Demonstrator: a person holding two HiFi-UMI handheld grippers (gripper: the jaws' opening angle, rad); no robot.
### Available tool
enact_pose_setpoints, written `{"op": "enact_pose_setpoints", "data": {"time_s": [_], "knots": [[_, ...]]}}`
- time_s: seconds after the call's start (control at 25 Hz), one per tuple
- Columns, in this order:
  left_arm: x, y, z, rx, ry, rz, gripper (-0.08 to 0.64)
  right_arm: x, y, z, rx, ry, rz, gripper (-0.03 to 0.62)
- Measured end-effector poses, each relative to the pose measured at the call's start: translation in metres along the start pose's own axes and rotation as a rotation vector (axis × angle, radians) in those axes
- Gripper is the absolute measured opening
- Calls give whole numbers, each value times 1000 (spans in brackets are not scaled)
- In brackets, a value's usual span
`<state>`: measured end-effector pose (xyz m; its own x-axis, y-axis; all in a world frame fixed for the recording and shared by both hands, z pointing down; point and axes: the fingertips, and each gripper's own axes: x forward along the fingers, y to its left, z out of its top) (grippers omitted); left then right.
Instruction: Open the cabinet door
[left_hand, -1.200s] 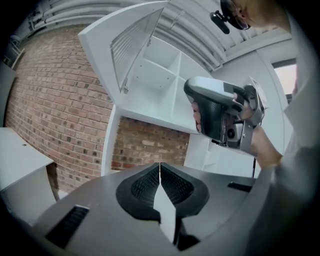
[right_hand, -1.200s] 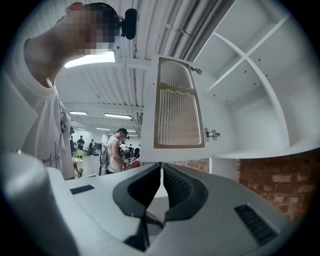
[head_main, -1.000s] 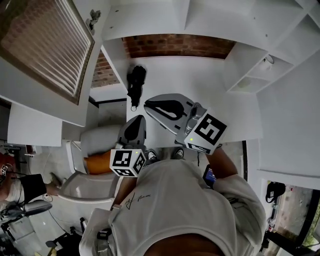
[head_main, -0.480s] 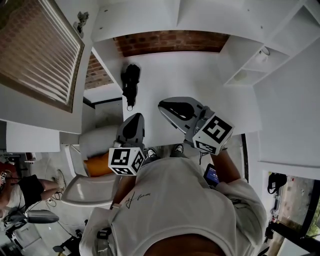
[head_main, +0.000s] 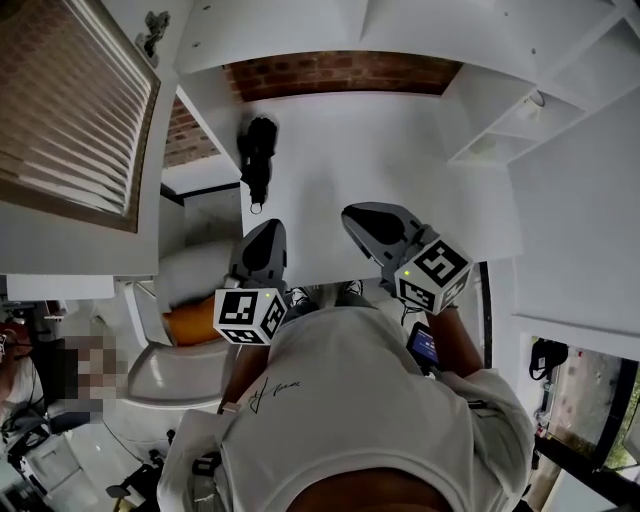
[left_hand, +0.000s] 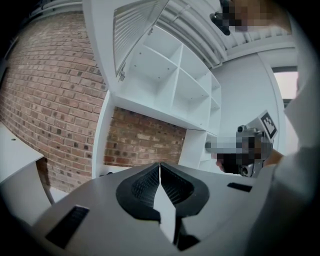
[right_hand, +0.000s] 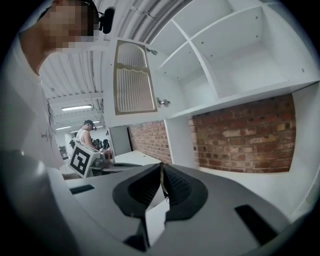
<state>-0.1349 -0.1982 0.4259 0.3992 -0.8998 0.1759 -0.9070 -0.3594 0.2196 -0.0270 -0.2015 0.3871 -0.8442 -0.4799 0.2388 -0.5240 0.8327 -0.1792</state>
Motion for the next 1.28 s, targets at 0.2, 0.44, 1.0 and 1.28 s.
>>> {"op": "enact_pose_setpoints", "data": {"time_s": [0.2,0.44,1.0,1.28], "knots": [[5,5,-6,-4,15,7,17,-3,-17,-16,36,22,-92,37],[9,9,-10,-1,25,12,17,-16,-46,-29,101,6,-246,37],[23,12,-6,24,19,24,17,-30,-71,-40,66,11,-421,32],[25,16,-2,31,-6,45,17,-33,-72,-37,42,-17,-401,25]]}}
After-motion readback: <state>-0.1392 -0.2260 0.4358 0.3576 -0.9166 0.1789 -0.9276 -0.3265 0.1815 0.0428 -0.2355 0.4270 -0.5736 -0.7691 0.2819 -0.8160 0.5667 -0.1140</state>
